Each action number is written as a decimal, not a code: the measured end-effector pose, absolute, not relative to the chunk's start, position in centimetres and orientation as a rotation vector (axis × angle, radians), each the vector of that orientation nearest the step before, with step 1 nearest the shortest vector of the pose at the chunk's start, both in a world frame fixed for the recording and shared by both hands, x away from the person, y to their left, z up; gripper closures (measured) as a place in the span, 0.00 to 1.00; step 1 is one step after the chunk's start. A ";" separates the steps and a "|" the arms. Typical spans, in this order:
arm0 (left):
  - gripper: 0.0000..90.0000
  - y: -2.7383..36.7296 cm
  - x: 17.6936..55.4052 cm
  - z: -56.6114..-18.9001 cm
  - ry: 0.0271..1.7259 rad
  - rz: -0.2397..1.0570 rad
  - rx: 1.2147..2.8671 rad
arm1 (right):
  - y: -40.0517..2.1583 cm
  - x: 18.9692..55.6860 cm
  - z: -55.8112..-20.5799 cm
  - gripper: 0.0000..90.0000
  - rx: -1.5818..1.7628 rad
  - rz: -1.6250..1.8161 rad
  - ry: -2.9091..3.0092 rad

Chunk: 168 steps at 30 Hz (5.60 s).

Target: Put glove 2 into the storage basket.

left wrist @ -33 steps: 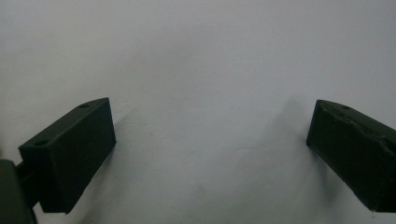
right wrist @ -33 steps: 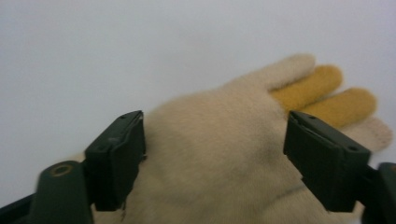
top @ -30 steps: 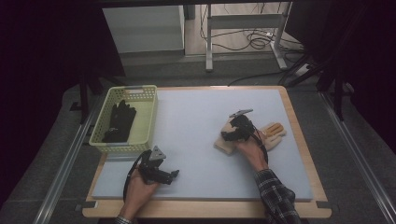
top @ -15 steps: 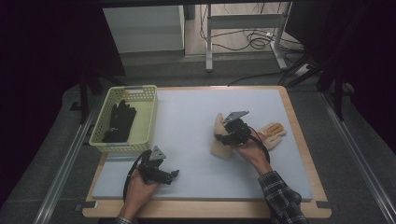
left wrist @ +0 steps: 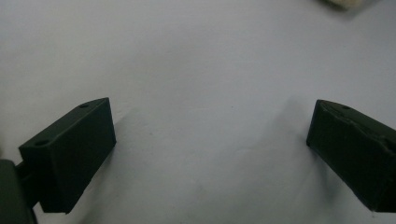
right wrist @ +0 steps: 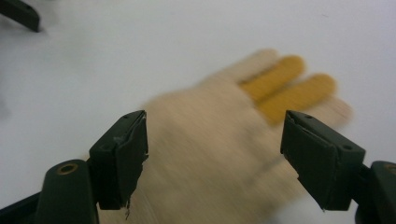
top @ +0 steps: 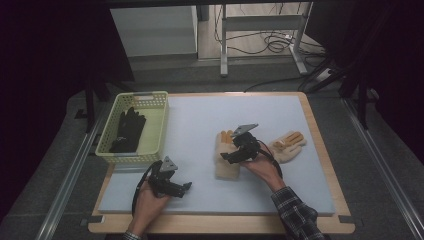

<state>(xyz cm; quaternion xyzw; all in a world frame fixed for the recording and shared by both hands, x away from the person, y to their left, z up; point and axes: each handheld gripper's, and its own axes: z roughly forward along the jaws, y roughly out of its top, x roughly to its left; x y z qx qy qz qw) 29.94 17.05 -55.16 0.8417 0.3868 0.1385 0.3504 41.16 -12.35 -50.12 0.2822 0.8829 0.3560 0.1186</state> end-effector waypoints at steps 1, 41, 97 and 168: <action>0.02 17.0 29.9 -55.2 1.002 0.359 2.179 | -12.8 41.1 -50.0 0.26 0.849 1.044 2.569; 0.02 17.1 29.9 -55.2 1.001 0.359 2.179 | -26.2 40.6 -49.4 0.75 1.224 0.838 2.167; 0.02 17.1 29.9 -55.1 1.000 0.358 2.183 | -14.4 40.5 -47.3 0.51 0.621 1.141 2.596; 0.01 17.0 29.9 -55.2 1.003 0.359 2.182 | -14.4 34.8 -52.1 0.46 0.805 1.121 2.519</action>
